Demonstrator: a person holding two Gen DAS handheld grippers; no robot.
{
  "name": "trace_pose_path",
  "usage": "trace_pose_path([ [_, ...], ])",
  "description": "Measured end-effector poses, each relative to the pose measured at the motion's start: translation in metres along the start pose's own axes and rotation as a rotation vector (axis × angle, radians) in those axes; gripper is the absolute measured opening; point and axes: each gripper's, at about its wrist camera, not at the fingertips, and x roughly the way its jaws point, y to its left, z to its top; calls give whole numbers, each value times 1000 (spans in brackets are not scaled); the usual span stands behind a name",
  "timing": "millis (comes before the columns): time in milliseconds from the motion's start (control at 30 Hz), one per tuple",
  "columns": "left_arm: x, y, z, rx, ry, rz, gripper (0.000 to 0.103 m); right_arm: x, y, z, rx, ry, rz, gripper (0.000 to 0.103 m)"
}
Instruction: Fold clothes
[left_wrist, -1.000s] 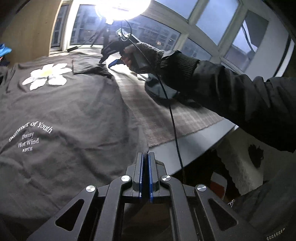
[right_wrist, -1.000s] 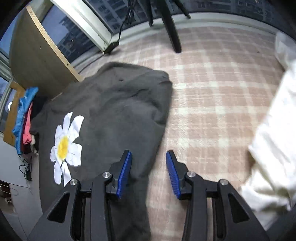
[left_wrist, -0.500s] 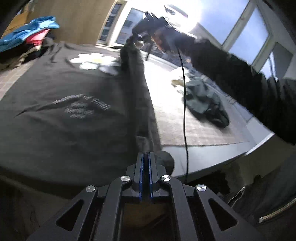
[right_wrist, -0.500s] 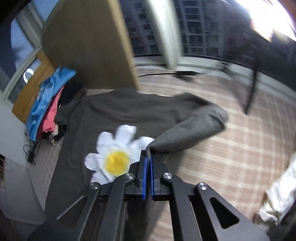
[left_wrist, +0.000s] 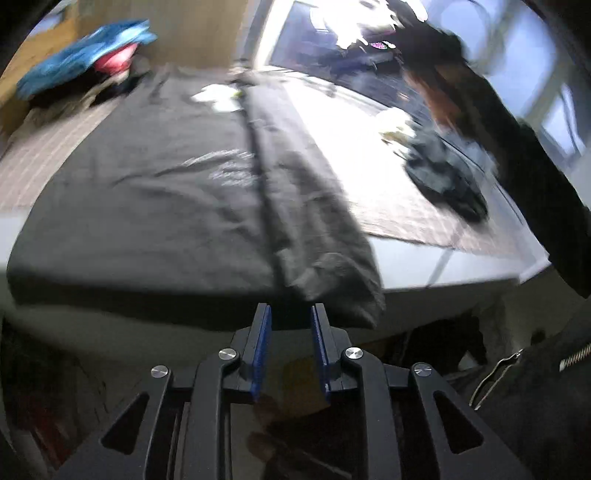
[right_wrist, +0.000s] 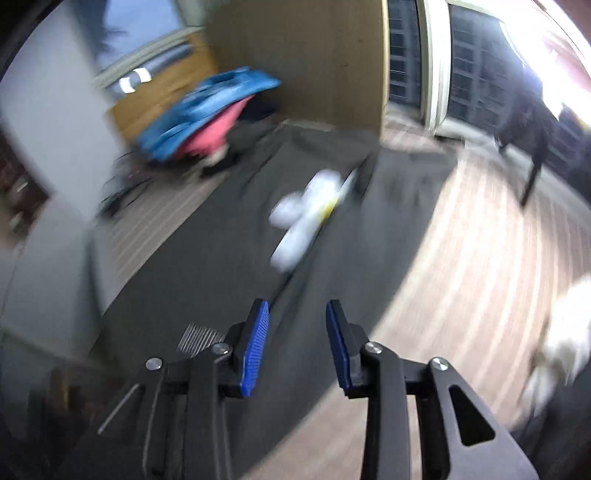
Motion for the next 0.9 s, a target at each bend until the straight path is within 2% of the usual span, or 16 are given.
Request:
trace_pose_path([
  [33,4,-7,3,55,12,5,24,-9,11,-41,13,10,48,32],
  [100,14,-20,9,165,39,18,25,-15,30,-100,28,44,115,32],
  [200,17,-22,18,212,51,-15,25,-6,69,-173,-36,104,112,32],
  [267,20,-16,26,225,51,-19,25,0,90,-200,-101,85,94,32],
  [333,23,-7,34,219,63,-19,25,10,105,-210,-162,66,92,32],
  [433,24,8,47,179,64,-25,23,24,117,-210,-242,39,29,32],
  [533,26,17,53,162,69,-47,23,36,119,-205,-269,49,54,32],
  [600,30,18,54,170,72,-36,23,41,119,-210,-272,70,74,23],
  [633,31,18,56,167,72,-27,23,43,119,-213,-273,80,85,4],
  [700,32,17,57,168,66,-14,23,37,125,-220,-258,95,118,4],
  [767,30,15,56,169,55,-18,23,29,138,-228,-201,146,258,8],
  [800,29,14,55,172,56,-21,23,22,152,-235,-235,165,306,8],
  [833,29,12,53,176,56,-25,23,15,164,-242,-265,179,343,14],
  [867,30,10,52,182,63,-31,23,8,165,-246,-263,158,321,17],
  [900,31,7,50,189,70,-38,23,5,153,-248,-201,132,294,19],
])
